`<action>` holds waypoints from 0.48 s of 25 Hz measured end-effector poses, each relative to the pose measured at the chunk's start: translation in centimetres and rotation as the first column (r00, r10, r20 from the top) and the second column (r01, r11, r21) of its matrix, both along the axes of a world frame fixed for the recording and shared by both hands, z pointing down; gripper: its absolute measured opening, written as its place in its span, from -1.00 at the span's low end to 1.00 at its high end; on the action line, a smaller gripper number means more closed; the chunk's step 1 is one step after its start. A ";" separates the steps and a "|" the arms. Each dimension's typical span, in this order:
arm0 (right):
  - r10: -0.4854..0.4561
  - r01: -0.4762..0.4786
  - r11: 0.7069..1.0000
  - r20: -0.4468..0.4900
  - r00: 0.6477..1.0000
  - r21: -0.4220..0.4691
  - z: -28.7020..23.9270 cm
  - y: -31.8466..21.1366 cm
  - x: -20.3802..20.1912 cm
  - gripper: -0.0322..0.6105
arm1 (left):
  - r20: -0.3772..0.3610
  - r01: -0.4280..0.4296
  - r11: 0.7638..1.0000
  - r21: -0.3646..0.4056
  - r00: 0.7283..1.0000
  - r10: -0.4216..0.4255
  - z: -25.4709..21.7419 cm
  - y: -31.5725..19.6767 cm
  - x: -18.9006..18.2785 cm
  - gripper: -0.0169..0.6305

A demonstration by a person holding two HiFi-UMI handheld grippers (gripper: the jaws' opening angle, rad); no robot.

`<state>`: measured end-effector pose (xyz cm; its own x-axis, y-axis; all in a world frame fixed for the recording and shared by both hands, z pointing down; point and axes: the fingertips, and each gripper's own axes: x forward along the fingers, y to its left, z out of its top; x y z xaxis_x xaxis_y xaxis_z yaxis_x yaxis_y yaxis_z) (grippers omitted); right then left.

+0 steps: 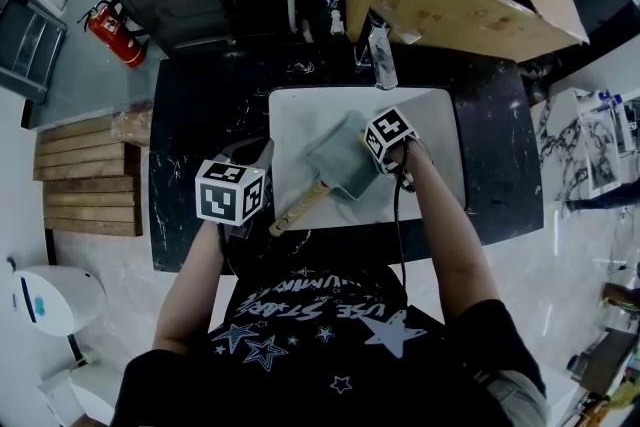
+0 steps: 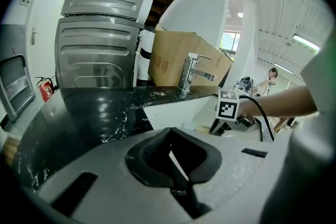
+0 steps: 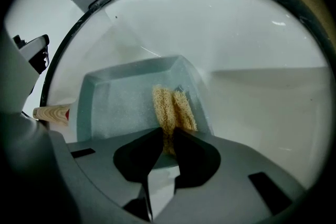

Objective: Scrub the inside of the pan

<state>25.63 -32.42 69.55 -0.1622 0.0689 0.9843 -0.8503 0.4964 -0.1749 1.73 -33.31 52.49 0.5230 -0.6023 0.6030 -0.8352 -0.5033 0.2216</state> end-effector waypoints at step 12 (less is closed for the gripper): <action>-0.064 0.067 0.996 0.055 0.996 -0.062 -1.6 3.3 -3.5 -0.69 | -0.019 -0.008 1.000 0.017 1.000 0.008 -0.7 0.5 0.3 -0.92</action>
<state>22.09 -29.13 67.96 -0.2070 0.1432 0.9678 -0.8050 0.5373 -0.2517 2.00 -32.81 51.82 0.5391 -0.6083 0.5825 -0.8268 -0.5140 0.2285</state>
